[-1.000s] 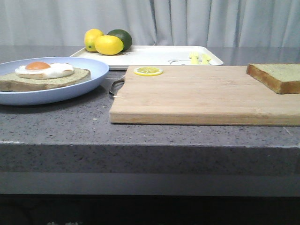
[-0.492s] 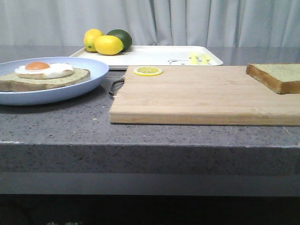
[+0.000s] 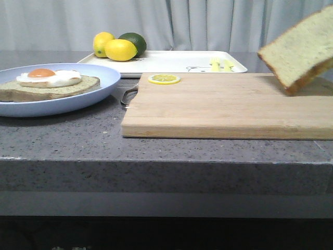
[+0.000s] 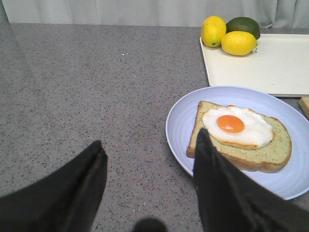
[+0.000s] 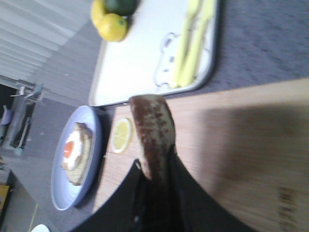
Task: Place bread and move sandwich to tray
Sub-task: 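Lift the bread slice with the right gripper and carry it toward the plate, then lay the bread slice on top of the egg and open the right gripper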
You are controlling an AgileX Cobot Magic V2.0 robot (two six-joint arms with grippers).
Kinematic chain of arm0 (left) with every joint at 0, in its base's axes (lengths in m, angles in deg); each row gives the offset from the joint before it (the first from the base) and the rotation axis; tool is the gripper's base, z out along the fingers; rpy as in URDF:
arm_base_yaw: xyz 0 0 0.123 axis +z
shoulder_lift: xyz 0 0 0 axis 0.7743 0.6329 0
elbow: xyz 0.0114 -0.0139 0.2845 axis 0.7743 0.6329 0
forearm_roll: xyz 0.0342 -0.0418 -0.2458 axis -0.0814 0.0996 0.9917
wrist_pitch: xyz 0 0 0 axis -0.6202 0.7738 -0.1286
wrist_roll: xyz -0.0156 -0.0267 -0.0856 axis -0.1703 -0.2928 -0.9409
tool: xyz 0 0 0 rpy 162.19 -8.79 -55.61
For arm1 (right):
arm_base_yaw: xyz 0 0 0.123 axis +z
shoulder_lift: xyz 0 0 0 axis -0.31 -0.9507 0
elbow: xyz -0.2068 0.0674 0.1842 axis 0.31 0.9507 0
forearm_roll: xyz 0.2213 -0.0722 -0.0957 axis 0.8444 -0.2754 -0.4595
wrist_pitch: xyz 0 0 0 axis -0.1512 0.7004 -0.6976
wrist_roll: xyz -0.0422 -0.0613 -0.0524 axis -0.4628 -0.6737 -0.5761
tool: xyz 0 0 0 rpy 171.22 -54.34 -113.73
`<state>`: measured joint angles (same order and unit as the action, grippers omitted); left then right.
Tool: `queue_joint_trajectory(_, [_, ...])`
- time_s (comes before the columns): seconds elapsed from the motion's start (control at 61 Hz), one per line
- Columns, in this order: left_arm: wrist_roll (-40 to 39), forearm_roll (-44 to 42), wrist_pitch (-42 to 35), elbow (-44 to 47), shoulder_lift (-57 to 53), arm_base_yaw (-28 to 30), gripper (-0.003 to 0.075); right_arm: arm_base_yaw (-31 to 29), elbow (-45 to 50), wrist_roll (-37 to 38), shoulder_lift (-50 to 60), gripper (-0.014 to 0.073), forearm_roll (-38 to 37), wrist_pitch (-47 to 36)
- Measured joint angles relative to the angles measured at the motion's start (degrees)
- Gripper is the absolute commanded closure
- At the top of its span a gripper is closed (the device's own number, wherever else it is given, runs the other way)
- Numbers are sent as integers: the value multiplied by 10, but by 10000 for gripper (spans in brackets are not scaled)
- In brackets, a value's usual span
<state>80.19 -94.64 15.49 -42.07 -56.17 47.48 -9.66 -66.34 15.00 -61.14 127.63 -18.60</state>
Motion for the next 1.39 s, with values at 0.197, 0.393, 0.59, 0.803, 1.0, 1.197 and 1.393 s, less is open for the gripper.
queue_joint_trajectory(0.197, [0, 0, 0, 0, 0, 0, 330, 119, 0, 0, 13, 516, 108, -1])
queue_joint_trajectory(0.393, [0, 0, 0, 0, 0, 0, 330, 268, 1, 1, 13, 516, 203, -25])
queue_joint_trajectory(0.59, [0, 0, 0, 0, 0, 0, 330, 447, -10, 3, 12, 516, 244, -214])
queue_joint_trajectory(0.803, [0, 0, 0, 0, 0, 0, 330, 602, -70, 7, -6, 516, 261, -475])
queue_joint_trajectory(1.0, [0, 0, 0, 0, 0, 0, 330, 661, -164, 62, -75, 516, 277, -565])
queue_joint_trajectory(1.197, [0, 0, 0, 0, 0, 0, 330, 668, -218, 94, -149, 516, 280, -572])
queue_joint_trajectory(1.393, [0, 0, 0, 0, 0, 0, 330, 668, -213, 91, -167, 513, 280, -582])
